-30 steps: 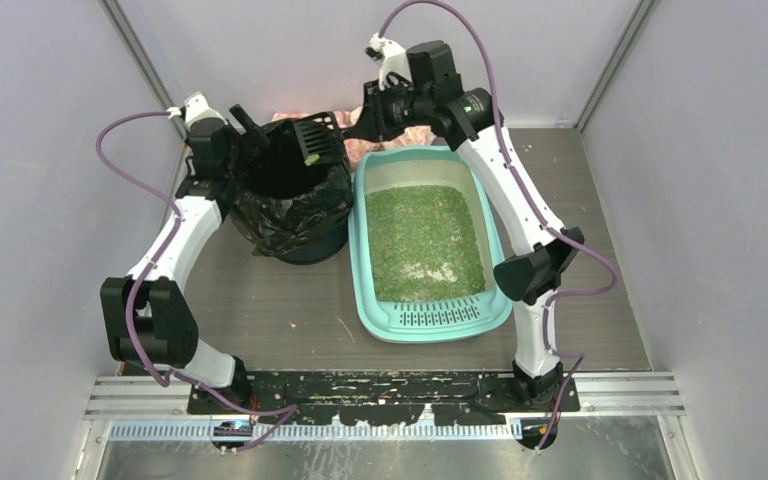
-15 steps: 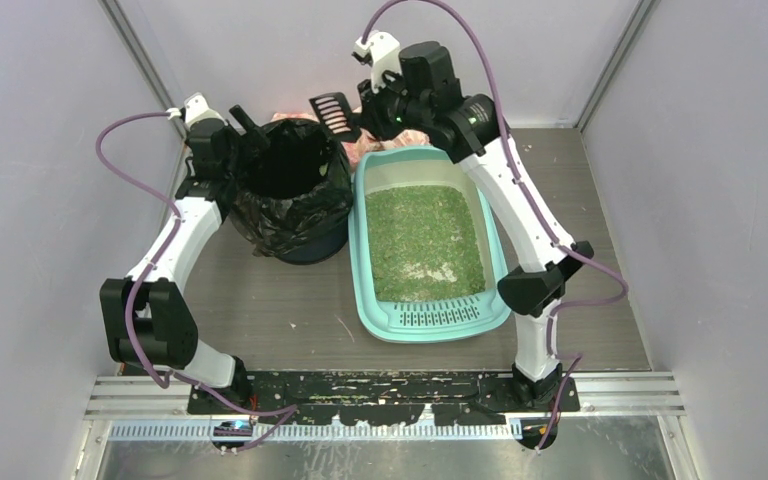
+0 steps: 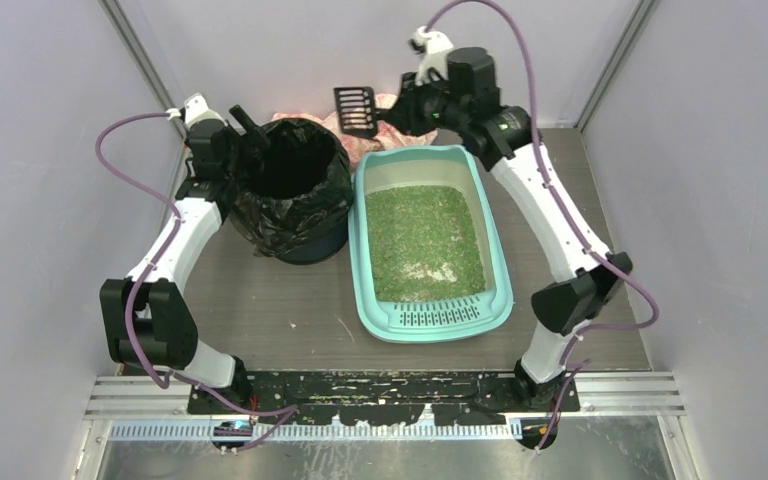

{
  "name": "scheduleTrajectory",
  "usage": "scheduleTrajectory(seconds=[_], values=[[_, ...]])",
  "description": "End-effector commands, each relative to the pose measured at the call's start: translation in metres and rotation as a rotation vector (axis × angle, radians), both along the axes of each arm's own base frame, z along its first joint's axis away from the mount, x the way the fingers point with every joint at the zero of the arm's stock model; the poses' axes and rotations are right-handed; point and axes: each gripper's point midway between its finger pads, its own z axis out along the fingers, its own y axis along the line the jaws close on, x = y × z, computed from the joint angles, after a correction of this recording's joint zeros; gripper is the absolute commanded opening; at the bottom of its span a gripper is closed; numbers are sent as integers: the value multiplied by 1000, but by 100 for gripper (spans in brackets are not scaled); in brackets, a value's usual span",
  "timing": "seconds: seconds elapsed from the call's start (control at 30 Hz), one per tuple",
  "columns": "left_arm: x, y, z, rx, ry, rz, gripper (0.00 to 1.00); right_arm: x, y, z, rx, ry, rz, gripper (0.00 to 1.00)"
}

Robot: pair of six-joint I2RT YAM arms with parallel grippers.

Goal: Clean the litter box

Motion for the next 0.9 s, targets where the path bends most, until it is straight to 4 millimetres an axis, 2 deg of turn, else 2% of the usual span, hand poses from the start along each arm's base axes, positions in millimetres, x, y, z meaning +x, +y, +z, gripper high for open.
scheduleTrajectory(seconds=[0.0,0.07,0.13,0.3,0.47,0.63,0.87], values=[[-5,-2,-5,-4,10,-6,87,-2,-48,78,380,-71,-72,1],[-5,-2,-8,-20,13,0,87,-1,-73,63,426,-15,-116,1],[-4,-3,-12,-42,16,5,87,-2,-92,35,405,43,-166,1],[-4,-2,-15,-45,25,17,87,-27,-121,-33,268,185,-243,1],[-3,-2,-14,-46,25,14,87,-59,-130,-95,169,344,-257,1],[0,-7,-16,-72,23,-1,87,-79,-132,-155,112,475,-246,1],[-3,-7,-16,-66,29,-1,87,-97,-133,-205,36,616,-208,1]])
